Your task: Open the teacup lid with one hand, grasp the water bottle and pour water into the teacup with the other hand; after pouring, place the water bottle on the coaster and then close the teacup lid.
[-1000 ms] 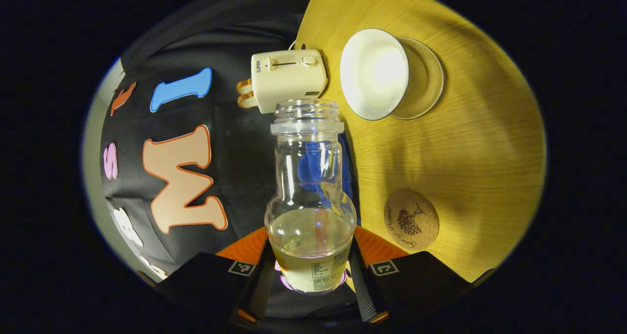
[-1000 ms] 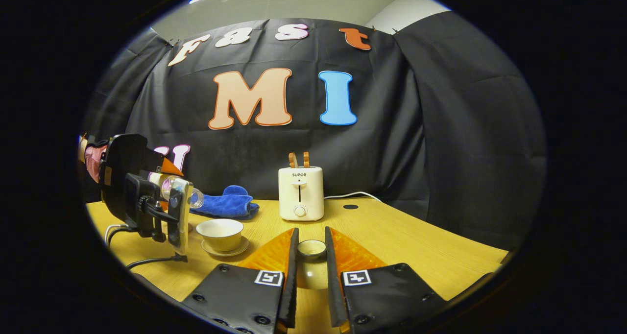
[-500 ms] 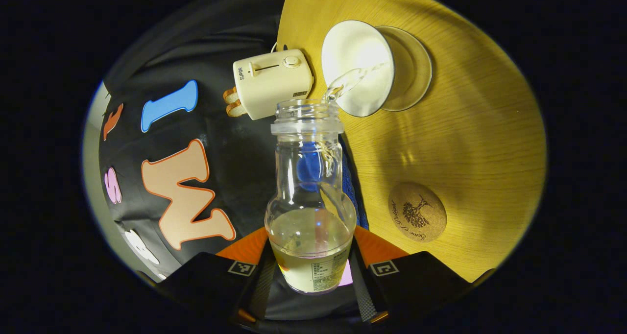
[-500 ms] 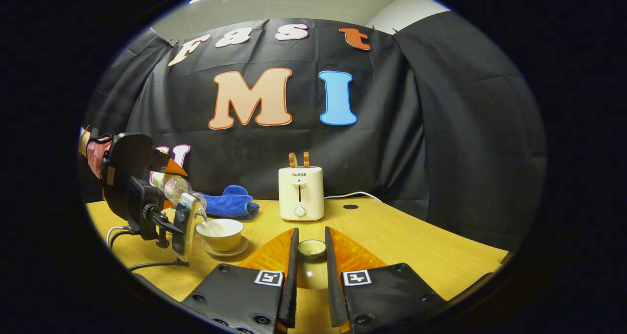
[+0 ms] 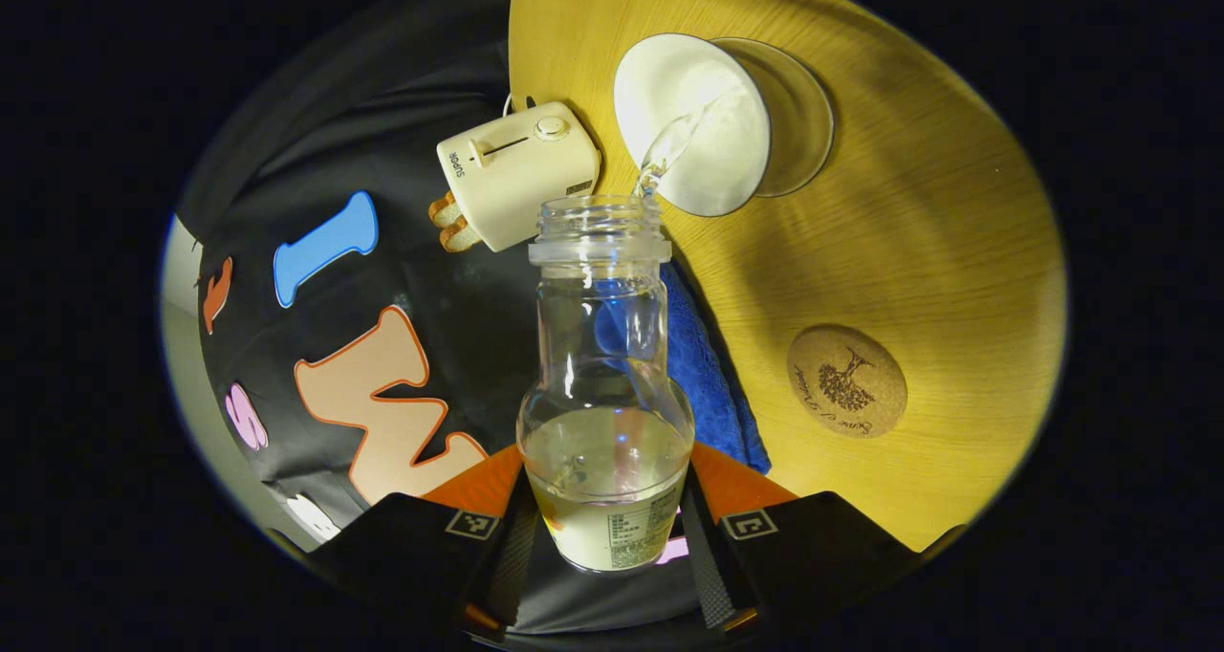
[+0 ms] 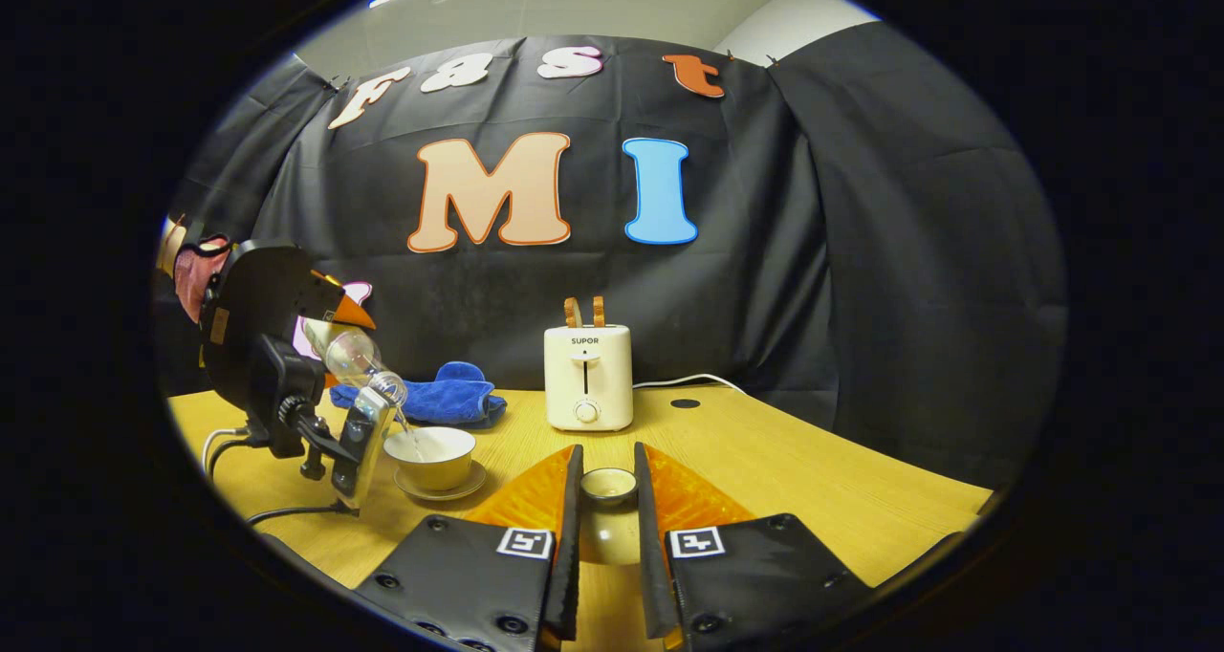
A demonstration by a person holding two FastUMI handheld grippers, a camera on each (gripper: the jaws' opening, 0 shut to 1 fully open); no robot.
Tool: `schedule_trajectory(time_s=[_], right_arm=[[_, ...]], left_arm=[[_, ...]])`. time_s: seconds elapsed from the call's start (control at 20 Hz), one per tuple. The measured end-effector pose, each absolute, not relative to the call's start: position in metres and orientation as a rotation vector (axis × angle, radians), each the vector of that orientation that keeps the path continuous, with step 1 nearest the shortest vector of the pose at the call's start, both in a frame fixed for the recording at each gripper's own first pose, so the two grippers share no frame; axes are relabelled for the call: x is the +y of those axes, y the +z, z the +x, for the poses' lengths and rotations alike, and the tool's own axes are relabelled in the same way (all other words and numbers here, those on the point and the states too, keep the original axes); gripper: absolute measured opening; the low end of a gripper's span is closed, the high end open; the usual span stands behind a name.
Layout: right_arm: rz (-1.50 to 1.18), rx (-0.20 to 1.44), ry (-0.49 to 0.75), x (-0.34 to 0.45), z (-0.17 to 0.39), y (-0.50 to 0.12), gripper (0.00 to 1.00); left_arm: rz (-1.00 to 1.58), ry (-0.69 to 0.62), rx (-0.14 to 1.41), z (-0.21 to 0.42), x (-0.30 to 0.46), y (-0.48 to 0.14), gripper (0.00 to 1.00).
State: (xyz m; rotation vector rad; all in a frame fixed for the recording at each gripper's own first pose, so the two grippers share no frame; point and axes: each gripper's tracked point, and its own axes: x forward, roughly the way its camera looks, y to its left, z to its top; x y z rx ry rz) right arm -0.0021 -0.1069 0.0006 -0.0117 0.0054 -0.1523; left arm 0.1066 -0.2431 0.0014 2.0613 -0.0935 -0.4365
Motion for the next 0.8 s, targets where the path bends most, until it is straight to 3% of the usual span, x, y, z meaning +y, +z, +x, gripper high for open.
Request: schedule_trajectory(time_s=[0.5, 0.8], right_arm=[[-0.012, 0.005, -0.152, -0.106, -0.002, 0.001, 0.3], [-0.012, 0.005, -0.152, -0.107, -0.002, 0.001, 0.3]], left_arm=[[2.125, -0.416, -0.113, 0.104, -0.244, 0.006, 0.69], [1.772, -0.524, 0.066, 0.1, -0.238, -0.022, 0.69]])
